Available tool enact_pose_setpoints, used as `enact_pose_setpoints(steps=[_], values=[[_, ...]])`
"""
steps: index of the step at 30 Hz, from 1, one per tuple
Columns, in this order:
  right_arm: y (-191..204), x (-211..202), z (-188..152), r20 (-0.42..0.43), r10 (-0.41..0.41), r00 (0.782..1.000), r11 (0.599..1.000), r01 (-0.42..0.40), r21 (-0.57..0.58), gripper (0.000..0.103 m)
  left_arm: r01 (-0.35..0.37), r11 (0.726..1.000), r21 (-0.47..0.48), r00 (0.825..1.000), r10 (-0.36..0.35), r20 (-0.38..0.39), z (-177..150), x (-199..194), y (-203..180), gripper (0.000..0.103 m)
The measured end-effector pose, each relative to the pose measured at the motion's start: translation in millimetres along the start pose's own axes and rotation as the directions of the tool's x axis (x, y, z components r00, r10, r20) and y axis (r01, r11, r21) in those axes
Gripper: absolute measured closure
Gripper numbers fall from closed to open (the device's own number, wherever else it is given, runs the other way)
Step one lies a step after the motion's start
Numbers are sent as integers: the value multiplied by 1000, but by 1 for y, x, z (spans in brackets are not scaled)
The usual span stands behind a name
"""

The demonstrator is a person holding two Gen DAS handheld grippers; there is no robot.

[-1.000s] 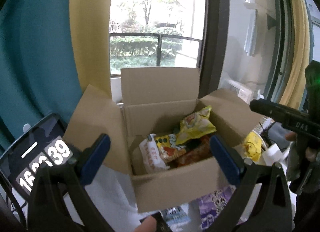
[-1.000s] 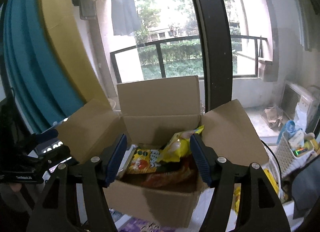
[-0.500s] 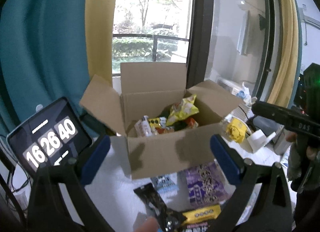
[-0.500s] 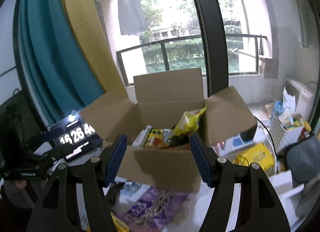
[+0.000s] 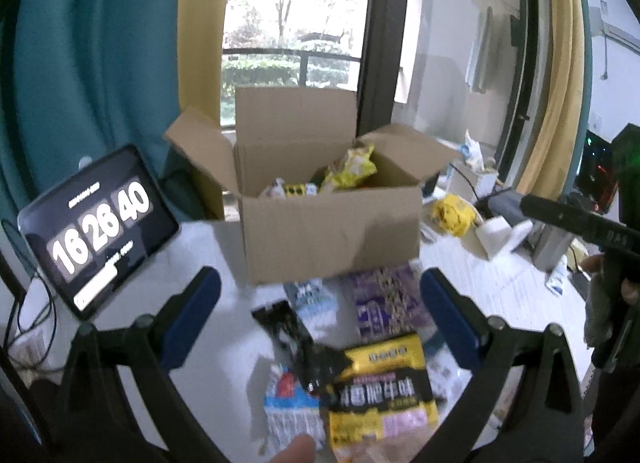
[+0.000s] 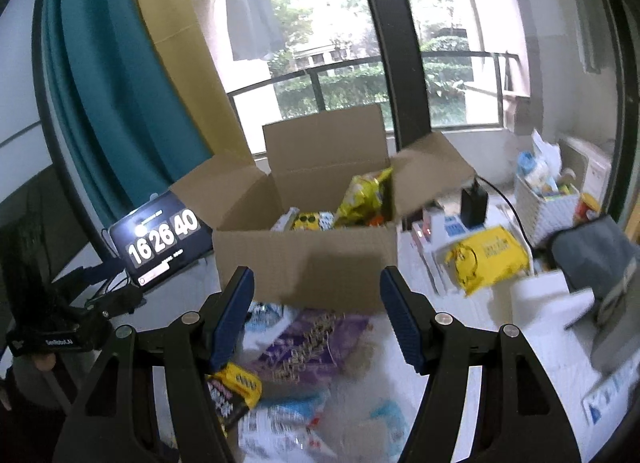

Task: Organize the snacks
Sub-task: 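Move both tools back over the remaining snacks, then grasp the clear biscuit pack with the right tool while the left tool grasps the navy packet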

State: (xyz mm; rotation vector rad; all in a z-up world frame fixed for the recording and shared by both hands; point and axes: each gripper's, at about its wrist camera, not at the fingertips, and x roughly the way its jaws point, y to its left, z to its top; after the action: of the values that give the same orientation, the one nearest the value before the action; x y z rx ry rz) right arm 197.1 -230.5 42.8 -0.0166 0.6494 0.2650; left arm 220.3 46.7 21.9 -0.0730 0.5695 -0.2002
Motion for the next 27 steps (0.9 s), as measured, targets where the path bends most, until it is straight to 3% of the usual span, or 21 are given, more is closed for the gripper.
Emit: enact_pose_setpoints(steps=[15,27], values=[[-23,-49,-78,-84,-51,995,998,53,24,34,11,998,-54,995,-16,-97,-76,-29,-22,2],[-57,-72,-142,-170,-80,982,990,99,104,33,-15,994,-112,975,-10,-224,-138,-38,-30,2]])
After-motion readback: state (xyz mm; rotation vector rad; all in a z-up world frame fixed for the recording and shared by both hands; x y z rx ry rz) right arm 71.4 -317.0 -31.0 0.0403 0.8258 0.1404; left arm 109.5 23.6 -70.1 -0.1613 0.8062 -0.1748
